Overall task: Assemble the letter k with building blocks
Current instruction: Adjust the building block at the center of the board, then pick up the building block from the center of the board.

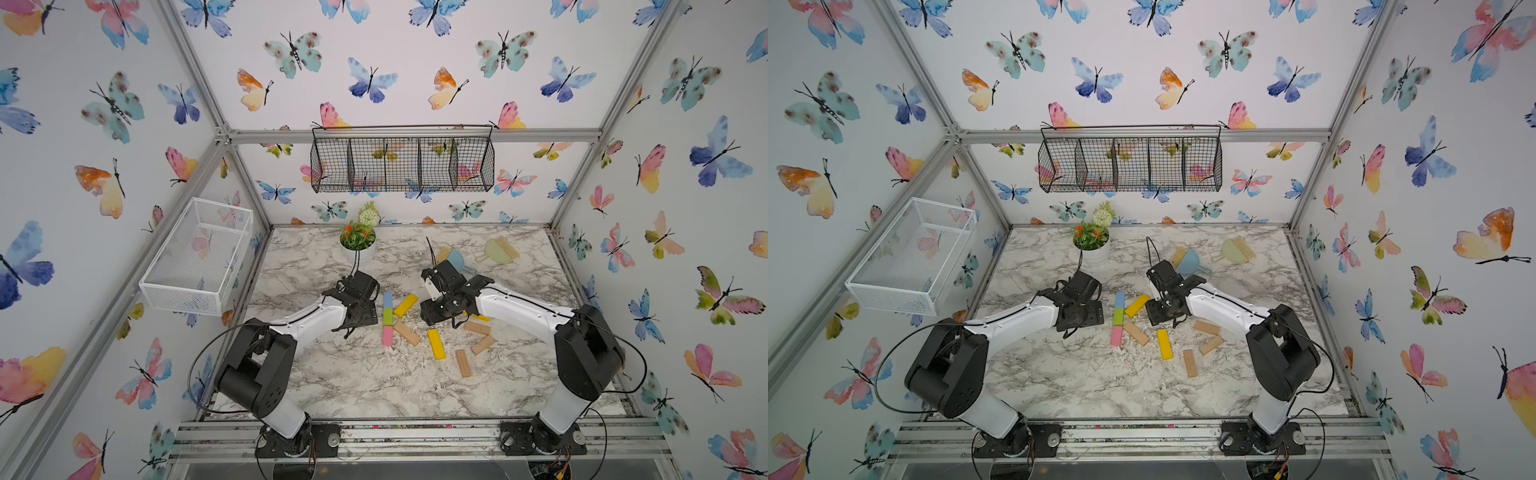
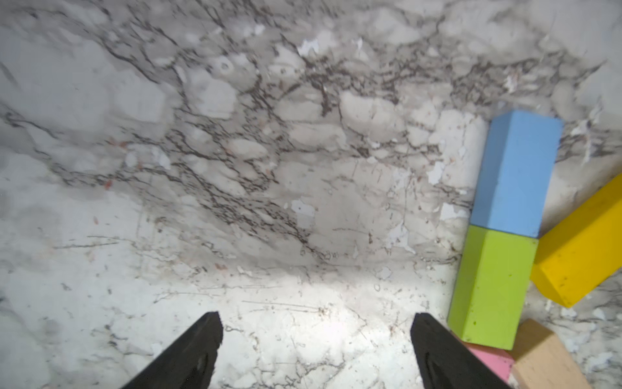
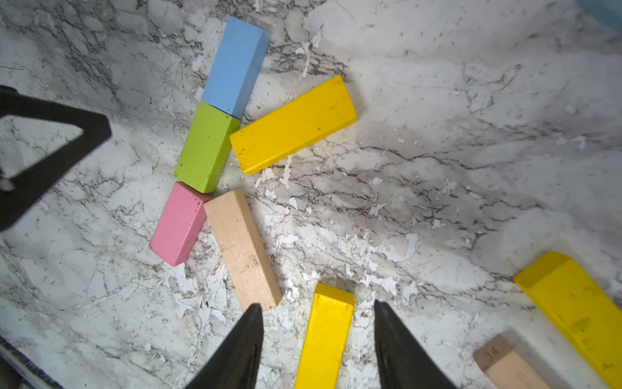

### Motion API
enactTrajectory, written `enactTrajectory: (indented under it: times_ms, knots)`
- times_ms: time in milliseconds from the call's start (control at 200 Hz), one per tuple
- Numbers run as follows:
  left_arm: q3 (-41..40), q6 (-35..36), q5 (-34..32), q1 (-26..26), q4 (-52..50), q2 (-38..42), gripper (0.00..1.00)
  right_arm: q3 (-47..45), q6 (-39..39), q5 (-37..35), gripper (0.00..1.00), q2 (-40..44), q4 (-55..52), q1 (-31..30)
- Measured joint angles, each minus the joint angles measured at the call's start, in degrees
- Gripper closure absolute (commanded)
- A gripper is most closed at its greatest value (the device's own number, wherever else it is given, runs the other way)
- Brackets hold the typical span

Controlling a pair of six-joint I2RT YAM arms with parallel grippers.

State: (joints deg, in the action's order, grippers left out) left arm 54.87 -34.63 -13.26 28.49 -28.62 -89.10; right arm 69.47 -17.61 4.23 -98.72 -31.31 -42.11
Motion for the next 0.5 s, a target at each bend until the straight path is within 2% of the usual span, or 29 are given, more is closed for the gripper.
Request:
enactTrajectory:
  times_ms: [125, 280, 501]
  knots:
    - [2.29, 2.23, -0.02, -2.21, -1.36, 3.08, 0.00, -3.19, -0.39, 1.14, 0.46, 0.72, -0.33, 0.00]
    - [6.86, 6.08, 0.26, -3.30, -0.96, 5.35, 0.02, -6.21, -0.33, 3.15, 0.45, 0.94, -1.68, 0.00]
    - [9.99, 8.55, 5.73, -6.60, 1.05, 6.14, 0.02, -6.80, 0.31, 3.78, 0.45, 0.94, -3.96, 0.00]
